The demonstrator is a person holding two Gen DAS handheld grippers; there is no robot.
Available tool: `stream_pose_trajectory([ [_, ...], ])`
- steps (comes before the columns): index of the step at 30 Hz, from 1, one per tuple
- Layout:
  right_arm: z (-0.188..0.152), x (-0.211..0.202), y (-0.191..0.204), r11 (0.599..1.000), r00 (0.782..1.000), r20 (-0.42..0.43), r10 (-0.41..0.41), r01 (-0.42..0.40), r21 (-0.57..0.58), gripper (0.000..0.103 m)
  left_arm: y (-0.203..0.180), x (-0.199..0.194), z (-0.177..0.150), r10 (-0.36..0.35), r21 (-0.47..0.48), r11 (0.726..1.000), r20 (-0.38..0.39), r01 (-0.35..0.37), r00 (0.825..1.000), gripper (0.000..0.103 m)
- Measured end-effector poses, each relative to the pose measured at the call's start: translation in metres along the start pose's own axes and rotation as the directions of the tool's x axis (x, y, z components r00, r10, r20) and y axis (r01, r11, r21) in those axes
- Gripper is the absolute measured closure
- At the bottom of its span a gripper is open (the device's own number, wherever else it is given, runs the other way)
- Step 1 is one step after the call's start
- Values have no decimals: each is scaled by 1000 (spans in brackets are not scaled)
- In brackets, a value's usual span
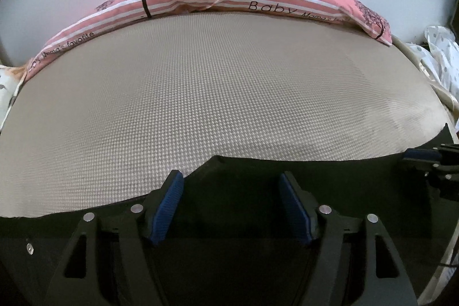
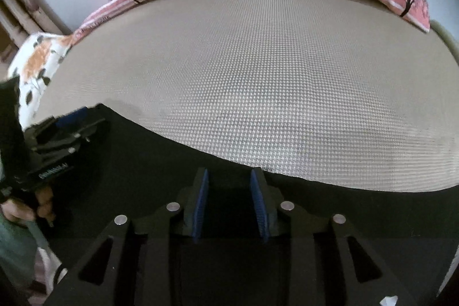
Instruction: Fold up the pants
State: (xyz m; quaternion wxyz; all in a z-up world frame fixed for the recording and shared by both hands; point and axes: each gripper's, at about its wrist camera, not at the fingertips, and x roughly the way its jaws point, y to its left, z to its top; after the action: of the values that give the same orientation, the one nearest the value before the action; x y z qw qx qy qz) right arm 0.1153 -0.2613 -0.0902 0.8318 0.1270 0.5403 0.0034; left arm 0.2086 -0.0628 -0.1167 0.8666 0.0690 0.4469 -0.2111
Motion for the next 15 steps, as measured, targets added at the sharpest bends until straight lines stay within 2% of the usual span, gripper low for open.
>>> stream_pose_trajectory([
  [4,-3,-33,-13,992,993,50,106,-109,60,73,0,-23,-10,-10,-14,1000,-1,10,1000,33],
  [8,-24,-68,-35,981,985,90,145,-155,120,67,-3,-56,-29,6,2,1000,51,-6,999,33],
  [15,-87,-97,-91,933,981,82,176,-193,303,67,-3,-88,-69,-12,-75,997,67,17,998,33],
])
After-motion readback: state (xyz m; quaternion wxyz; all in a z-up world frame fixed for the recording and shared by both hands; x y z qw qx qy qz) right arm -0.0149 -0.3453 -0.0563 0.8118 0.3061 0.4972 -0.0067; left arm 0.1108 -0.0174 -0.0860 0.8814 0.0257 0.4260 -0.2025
